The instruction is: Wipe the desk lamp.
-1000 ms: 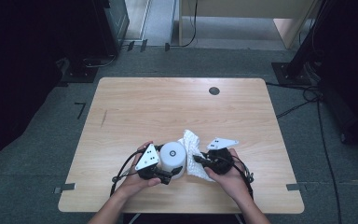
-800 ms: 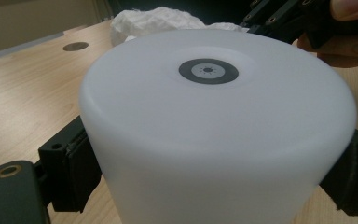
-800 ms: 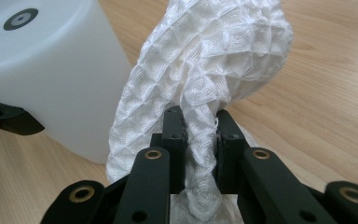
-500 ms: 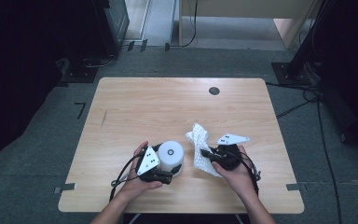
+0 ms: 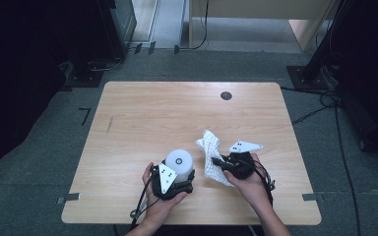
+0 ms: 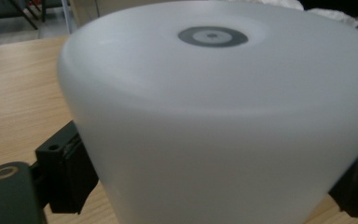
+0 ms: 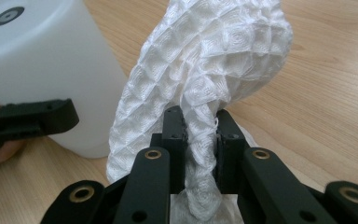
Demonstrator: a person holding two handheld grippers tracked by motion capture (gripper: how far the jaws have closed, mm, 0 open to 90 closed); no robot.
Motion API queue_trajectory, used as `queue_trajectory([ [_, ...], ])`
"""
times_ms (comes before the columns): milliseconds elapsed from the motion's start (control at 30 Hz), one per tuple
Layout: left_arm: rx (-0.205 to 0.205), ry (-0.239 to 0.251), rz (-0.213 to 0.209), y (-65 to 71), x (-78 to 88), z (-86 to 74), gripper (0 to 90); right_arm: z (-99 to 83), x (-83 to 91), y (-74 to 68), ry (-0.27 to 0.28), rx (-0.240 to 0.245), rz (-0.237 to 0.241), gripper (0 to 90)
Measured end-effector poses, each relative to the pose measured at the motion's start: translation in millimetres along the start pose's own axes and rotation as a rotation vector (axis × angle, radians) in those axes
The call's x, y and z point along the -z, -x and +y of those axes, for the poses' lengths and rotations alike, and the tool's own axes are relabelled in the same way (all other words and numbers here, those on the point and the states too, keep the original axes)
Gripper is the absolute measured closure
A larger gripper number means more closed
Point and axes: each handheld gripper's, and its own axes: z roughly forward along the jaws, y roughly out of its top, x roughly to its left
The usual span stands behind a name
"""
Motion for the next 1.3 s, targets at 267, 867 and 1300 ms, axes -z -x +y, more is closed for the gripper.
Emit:
queue_trajectory([
  [267, -0.085, -0.004, -0.261, -28.4, -5.1, 12.2, 8.1, 1.2, 2.7, 0.1, 0.011, -0.001, 0.002, 77.8],
  [867, -0.129, 0.026, -0.631, -53.5, -2.4, 22.9, 8.2, 16.7, 19.2, -55.5, 0.153, 0.179, 0.106, 78.2],
  [1300, -0.099, 0.023, -0.555, -63.9, -5.7, 23.0, 8.3, 8.7, 0.6, -49.8, 0.044, 0.127, 0.086, 78.2],
])
